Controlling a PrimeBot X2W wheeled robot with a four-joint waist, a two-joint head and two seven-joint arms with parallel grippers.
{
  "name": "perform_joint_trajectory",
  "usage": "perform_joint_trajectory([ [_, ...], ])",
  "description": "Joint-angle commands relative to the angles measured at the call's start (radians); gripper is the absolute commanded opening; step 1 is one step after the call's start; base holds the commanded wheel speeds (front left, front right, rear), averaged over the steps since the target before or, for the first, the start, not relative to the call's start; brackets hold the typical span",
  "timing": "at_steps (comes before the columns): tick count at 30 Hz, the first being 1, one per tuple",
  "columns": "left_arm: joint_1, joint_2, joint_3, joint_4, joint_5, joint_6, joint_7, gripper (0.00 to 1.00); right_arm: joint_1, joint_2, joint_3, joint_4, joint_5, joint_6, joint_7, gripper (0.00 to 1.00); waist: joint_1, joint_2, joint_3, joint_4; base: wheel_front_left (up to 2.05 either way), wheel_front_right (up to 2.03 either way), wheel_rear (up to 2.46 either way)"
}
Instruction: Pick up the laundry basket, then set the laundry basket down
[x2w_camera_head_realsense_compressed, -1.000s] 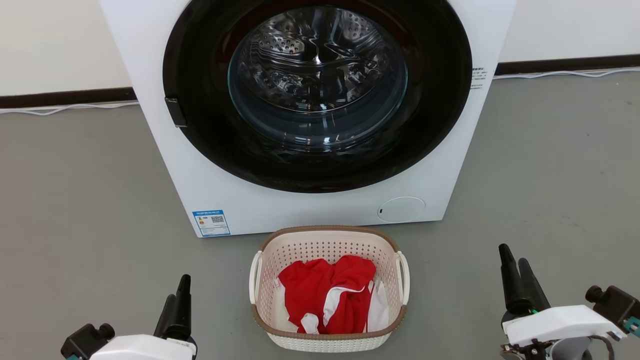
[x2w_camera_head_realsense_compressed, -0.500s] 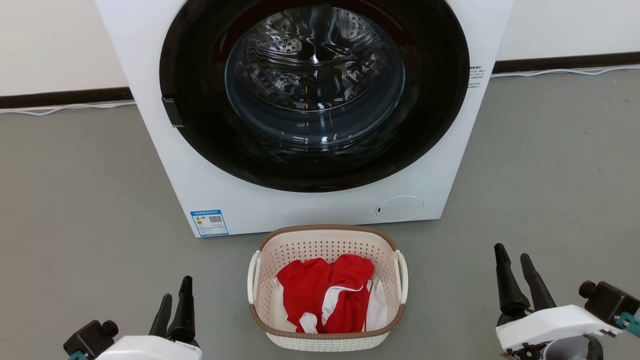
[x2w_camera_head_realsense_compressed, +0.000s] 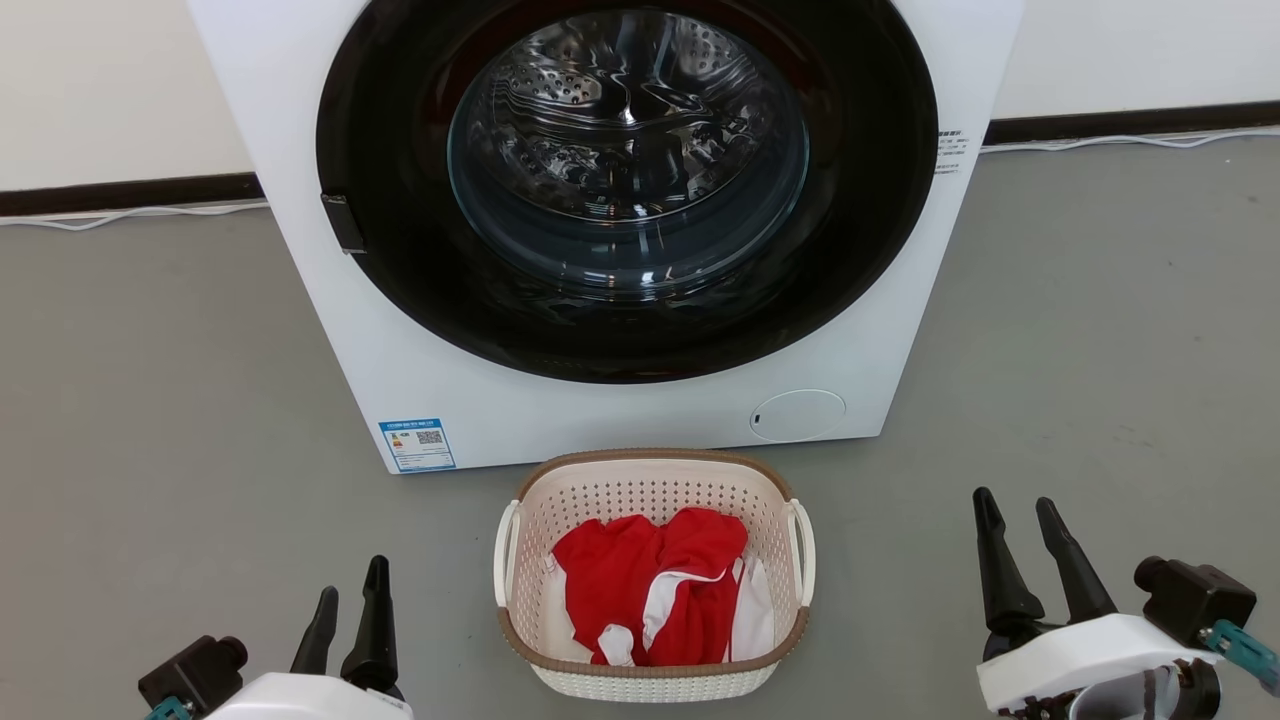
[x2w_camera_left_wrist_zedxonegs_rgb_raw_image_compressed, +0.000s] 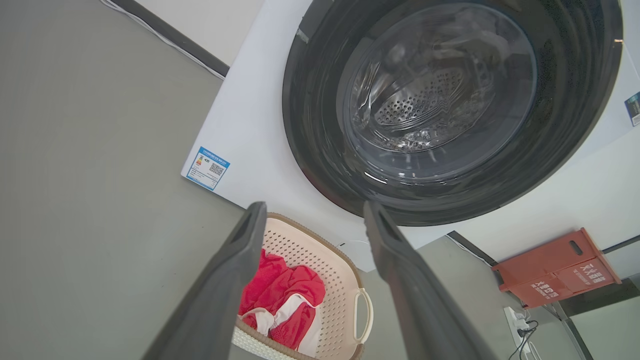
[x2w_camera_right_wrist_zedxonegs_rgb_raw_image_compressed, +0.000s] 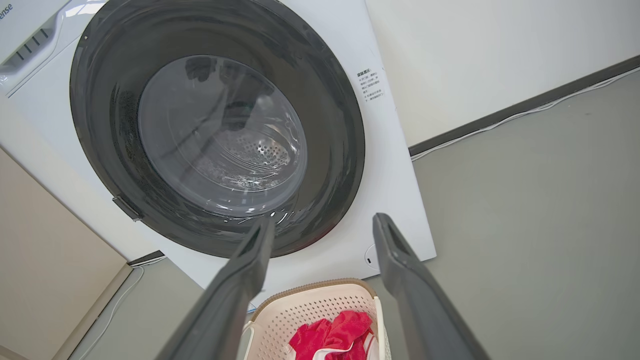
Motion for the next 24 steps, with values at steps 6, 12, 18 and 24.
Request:
perform_joint_trajectory([
  [6,-0.022,0.012,0.016,-0.017,0.085,0.006,-0.029,1.00,-0.032,-0.014,0.028,-0.021,-0.106,0.006,-0.037,1.00,0.0000,-0.0001,-0.001,-0.002,0.00,0.00,0.00],
  [12,-0.020,0.012,0.014,-0.015,0.151,0.009,-0.047,1.00,-0.031,-0.016,0.034,-0.018,-0.182,0.006,-0.055,1.00,0.0000,-0.0001,-0.001,-0.005,0.00,0.00,0.00],
  [18,-0.021,0.013,0.013,-0.010,0.215,0.009,-0.065,1.00,-0.030,-0.018,0.035,-0.012,-0.258,0.006,-0.072,1.00,0.0000,-0.0001,-0.001,-0.007,0.00,0.00,0.00],
  [24,-0.020,0.014,0.014,-0.007,0.279,0.011,-0.083,1.00,-0.029,-0.017,0.035,-0.005,-0.332,0.007,-0.090,1.00,-0.0001,-0.0001,-0.003,-0.009,0.00,0.00,0.00],
])
